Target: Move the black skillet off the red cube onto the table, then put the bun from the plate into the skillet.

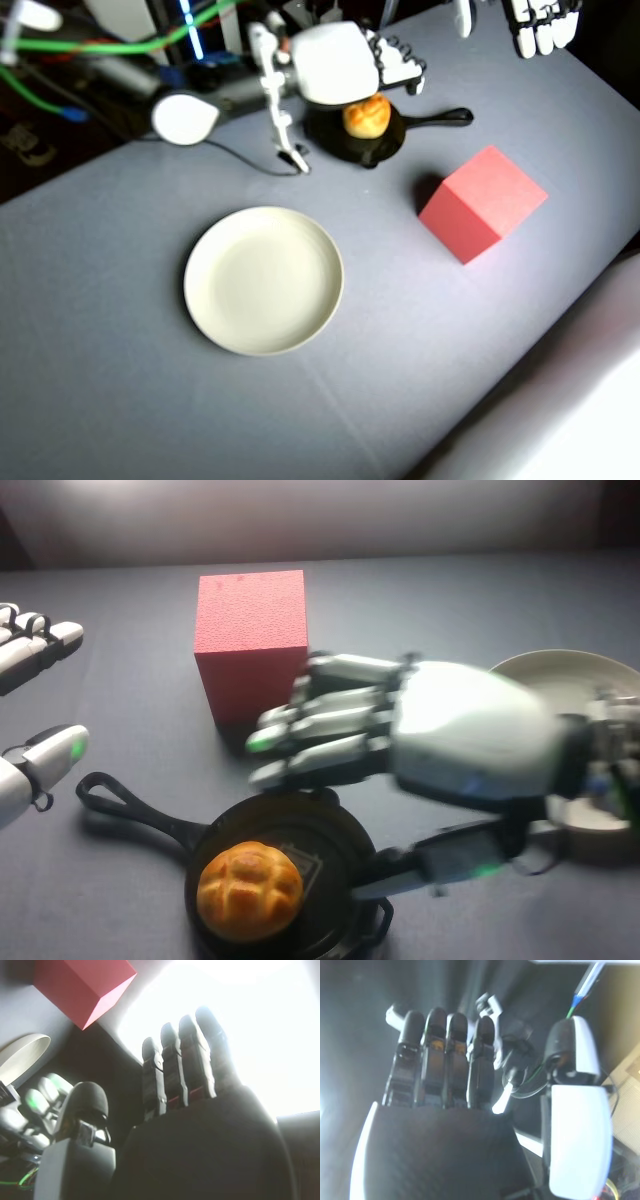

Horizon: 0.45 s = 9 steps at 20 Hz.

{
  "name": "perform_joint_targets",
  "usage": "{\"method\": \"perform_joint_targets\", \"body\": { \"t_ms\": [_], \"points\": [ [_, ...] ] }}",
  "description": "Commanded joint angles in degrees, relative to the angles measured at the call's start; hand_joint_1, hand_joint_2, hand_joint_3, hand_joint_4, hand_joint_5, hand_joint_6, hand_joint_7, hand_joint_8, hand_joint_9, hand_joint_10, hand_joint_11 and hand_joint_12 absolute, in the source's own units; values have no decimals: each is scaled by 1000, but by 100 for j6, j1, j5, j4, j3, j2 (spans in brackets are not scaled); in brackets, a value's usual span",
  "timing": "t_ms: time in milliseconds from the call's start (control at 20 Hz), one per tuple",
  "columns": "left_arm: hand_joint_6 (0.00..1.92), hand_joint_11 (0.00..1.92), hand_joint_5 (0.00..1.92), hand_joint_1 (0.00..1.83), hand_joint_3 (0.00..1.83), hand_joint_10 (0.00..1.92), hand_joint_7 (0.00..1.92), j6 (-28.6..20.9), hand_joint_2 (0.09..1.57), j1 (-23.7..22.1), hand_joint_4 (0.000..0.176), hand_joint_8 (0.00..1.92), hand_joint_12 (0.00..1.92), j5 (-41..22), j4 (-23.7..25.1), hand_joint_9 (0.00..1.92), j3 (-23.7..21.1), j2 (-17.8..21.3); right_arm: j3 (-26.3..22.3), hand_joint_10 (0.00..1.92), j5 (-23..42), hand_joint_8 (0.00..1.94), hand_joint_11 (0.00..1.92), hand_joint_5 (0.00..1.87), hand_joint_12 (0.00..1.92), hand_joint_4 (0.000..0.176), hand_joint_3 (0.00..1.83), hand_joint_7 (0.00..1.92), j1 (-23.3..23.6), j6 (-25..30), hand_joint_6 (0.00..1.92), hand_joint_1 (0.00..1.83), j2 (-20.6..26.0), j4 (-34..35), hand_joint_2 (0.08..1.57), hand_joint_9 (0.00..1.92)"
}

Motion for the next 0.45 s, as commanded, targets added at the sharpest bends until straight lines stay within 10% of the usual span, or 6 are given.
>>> {"method": "perform_joint_targets", "body": {
  "t_ms": [0, 350, 400],
  "points": [
    [0, 0, 321, 117, 0, 8, 346, -5, 1357, 8, 68, 4, 704, -853, 44, 278, -22, 40, -42, 6, 1002, 2, 0, 430, 626, 0, 10, 331, -61, 17, 1, 821, 133, 381, 1043, 261],
    [2, 0, 123, 98, 0, 8, 283, -203, 1370, 340, 31, 6, 715, -1571, 54, 272, -163, 102, -420, 8, 2846, 4, 168, 340, 536, 0, 0, 351, -1249, -848, 1, 798, 1291, 2508, 1019, 364],
    [3, 0, 123, 171, 0, 13, 287, -213, 1349, 352, 15, 5, 728, -1672, 97, 292, -182, 107, -495, 10, 3144, 6, 194, 371, 656, 26, 0, 415, -1464, -952, 3, 829, 1404, 2757, 1016, 446]
  ]
}}
